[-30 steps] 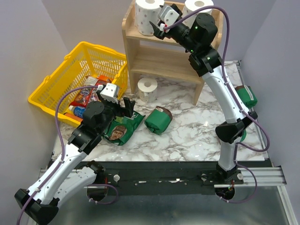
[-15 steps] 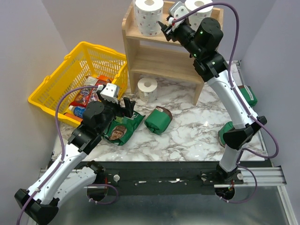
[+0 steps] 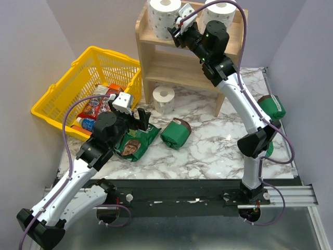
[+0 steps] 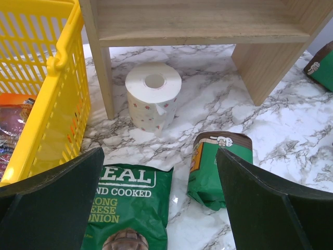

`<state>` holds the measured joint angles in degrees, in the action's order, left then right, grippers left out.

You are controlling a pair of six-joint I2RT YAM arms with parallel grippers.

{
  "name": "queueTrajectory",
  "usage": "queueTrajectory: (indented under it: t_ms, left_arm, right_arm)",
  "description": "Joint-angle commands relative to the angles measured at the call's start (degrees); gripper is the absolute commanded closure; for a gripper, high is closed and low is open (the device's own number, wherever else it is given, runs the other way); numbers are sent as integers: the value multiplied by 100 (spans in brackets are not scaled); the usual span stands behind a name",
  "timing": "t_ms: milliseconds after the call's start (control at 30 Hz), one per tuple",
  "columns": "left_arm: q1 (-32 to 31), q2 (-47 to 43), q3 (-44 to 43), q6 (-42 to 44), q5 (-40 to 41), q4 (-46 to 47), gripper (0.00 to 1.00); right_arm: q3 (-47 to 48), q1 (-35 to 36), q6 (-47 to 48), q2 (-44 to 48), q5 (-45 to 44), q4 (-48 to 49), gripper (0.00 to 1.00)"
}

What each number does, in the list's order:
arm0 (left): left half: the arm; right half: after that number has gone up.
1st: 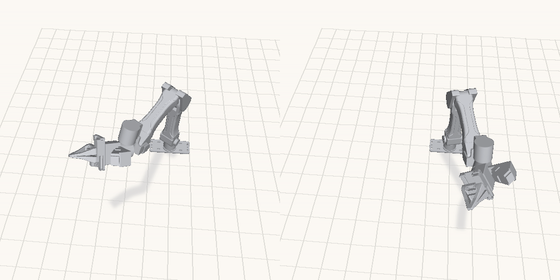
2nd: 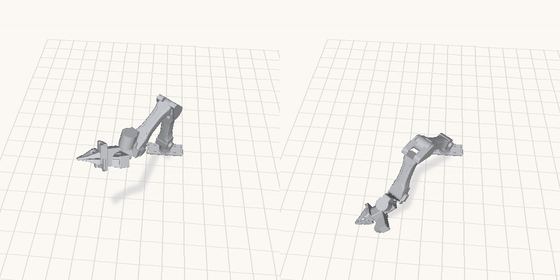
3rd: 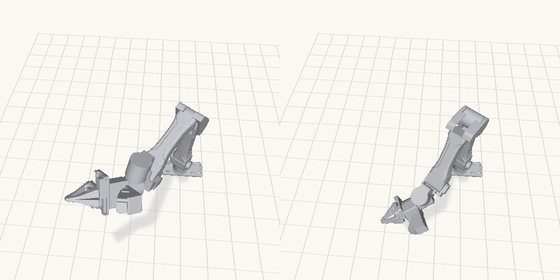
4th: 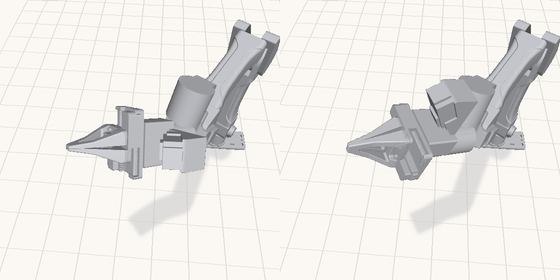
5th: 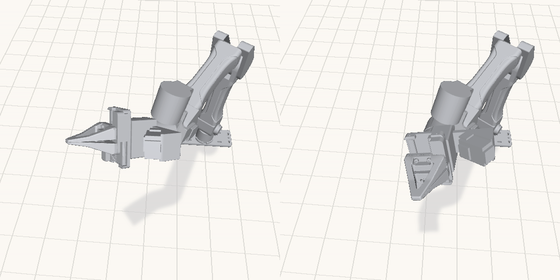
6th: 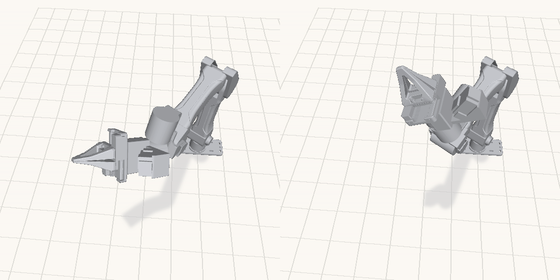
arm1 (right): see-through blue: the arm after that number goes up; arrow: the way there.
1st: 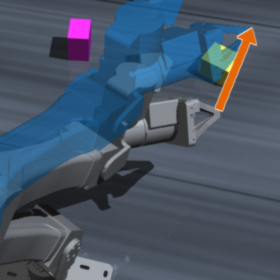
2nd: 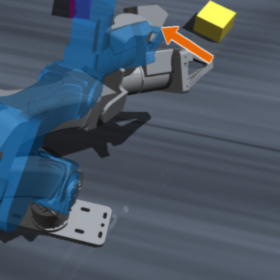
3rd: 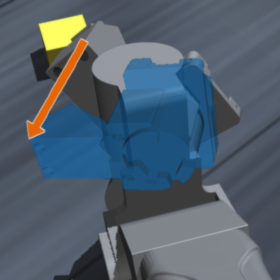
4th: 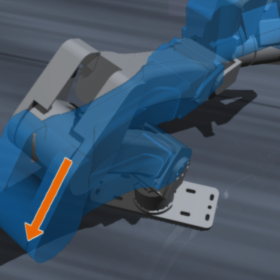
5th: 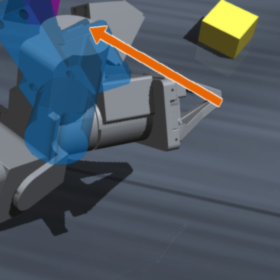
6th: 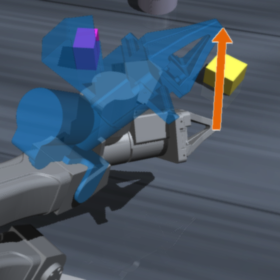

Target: Place and organize the paper towels onto the shelf

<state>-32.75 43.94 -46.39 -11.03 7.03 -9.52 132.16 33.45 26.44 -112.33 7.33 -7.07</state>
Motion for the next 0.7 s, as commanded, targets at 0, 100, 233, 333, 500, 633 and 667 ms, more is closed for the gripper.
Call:
queueTrajectory:
  t_ms: [0, 100, 233, 333, 500, 633, 667]
  left_arm:
    - [-12, 18, -160, 30, -43, -24, 1]
    - [-3, 27, -168, 30, -52, -33, 1]
    - [-12, 44, -160, 30, -43, -33, 1]
    - [-12, 44, -160, 39, -52, -33, 1]
    - [-12, 35, -160, 39, -44, -41, 1]
    - [-12, 27, -151, 48, -8, -59, 1]
    - [-12, 27, -160, 57, 9, -50, 1]
  right_arm:
    - [258, 56, -279, -306, -118, 320, 48]
    - [372, 47, -306, -473, -127, 391, 49]
    - [407, 47, -288, -570, -424, 461, 49]
    - [477, 39, -227, -658, -566, 514, 49]
    - [478, 39, -183, -772, -584, 549, 48]
    - [364, 39, -209, -703, -855, 575, 45]
    - [320, 30, -218, -650, -891, 601, 45]
